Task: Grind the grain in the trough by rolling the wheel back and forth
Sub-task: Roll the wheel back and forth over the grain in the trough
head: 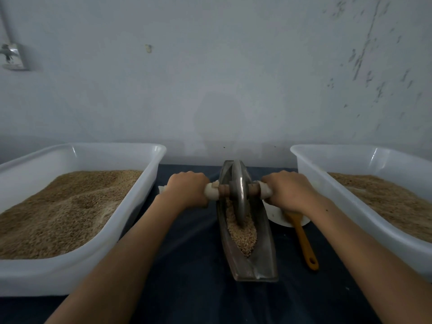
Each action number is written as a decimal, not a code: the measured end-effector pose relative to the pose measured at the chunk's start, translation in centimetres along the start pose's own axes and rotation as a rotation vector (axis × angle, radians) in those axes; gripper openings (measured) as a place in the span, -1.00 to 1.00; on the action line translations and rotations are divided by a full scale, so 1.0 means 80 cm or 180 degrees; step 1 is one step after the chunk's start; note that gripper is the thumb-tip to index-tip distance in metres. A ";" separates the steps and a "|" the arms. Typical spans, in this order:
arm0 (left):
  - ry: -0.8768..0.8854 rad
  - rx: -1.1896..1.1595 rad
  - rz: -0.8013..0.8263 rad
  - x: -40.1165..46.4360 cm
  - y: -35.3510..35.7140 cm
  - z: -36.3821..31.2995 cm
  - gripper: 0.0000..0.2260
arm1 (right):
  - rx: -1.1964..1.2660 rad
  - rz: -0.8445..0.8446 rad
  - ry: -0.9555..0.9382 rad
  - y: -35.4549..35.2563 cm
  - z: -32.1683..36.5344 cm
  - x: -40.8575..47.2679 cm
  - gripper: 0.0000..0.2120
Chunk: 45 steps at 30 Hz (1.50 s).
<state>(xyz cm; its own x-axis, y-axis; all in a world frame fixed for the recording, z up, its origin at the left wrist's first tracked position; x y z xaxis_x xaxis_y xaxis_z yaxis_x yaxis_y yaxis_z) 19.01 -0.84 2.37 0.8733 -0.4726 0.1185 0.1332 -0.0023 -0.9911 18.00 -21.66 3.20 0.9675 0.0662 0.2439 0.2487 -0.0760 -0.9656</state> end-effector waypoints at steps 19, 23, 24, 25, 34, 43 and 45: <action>-0.0053 0.0161 -0.0346 0.002 -0.003 -0.004 -0.85 | 0.0111 -0.0396 0.0089 0.005 -0.001 0.002 -0.93; -0.0045 0.0191 -0.0183 0.001 -0.004 -0.005 -0.83 | 0.0076 -0.0076 0.0074 0.003 -0.001 0.001 -0.91; -0.0055 0.0159 -0.0049 0.001 -0.004 -0.005 -0.79 | 0.0017 0.0084 0.0071 0.003 -0.002 0.001 -0.94; -0.0065 0.0098 0.0096 0.000 -0.004 -0.005 -0.75 | -0.0040 0.0264 0.0066 0.002 -0.002 0.001 -0.95; -0.0057 -0.0154 0.0415 0.001 -0.003 -0.004 -0.70 | -0.0050 0.0978 0.0129 0.000 -0.004 0.001 -0.79; -0.0069 0.0293 -0.0478 0.002 -0.004 -0.006 -0.84 | 0.0183 -0.0303 0.0047 0.003 -0.002 -0.001 -0.89; -0.0037 0.0279 -0.0394 0.001 -0.004 -0.005 -0.82 | 0.0150 -0.0181 0.0029 0.003 -0.002 0.000 -0.90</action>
<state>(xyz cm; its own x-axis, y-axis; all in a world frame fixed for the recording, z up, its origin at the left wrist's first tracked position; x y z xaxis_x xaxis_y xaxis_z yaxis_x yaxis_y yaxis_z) 18.87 -1.25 2.67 0.8529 -0.4633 0.2407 0.2802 0.0172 -0.9598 18.10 -21.83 2.97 0.9524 0.0601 0.2990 0.3009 -0.0255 -0.9533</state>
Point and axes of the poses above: each hand's wrist, its own x-axis towards the middle knuckle, its own y-axis out of the palm, z = x × y, the point moved 4 cm from there along x, towards the middle knuckle, and after that the axes turned 13 degrees about y, right-handed, at the moved point
